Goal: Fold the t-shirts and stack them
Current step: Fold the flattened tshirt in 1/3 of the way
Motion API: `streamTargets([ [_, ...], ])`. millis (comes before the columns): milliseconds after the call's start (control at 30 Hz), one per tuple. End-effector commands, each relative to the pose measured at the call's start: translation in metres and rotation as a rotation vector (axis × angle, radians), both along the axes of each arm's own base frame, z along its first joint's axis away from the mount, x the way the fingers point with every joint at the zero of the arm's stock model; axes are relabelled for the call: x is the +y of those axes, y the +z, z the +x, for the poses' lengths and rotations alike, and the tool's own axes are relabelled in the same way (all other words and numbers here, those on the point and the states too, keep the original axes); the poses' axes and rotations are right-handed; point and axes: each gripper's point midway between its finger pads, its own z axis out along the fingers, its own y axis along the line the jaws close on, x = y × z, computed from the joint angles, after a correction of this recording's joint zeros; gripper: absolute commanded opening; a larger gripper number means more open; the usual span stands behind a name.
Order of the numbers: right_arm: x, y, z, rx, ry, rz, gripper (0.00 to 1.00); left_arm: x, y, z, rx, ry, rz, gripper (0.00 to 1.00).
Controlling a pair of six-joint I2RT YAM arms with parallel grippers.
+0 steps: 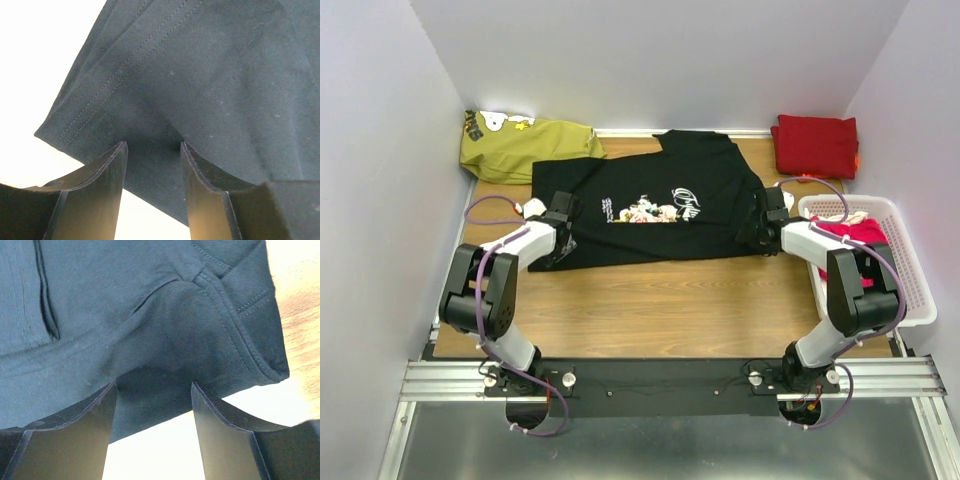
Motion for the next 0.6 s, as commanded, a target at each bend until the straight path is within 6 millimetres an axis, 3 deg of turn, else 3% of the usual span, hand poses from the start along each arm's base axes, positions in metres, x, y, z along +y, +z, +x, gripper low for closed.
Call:
streamTargets([
  [0, -0.007, -0.030, -0.050, 0.173, -0.030, -0.008, 0.69, 0.018, -0.007, -0.052, 0.133, 0.050, 0.041, 0.56],
  [233, -0.015, -0.028, -0.093, 0.200, -0.081, 0.000, 0.68, 0.026, 0.003, -0.064, 0.103, 0.070, 0.059, 0.56],
  [567, -0.007, -0.009, -0.120, 0.165, -0.188, 0.115, 0.66, 0.027, 0.014, -0.081, 0.055, 0.100, 0.017, 0.56],
])
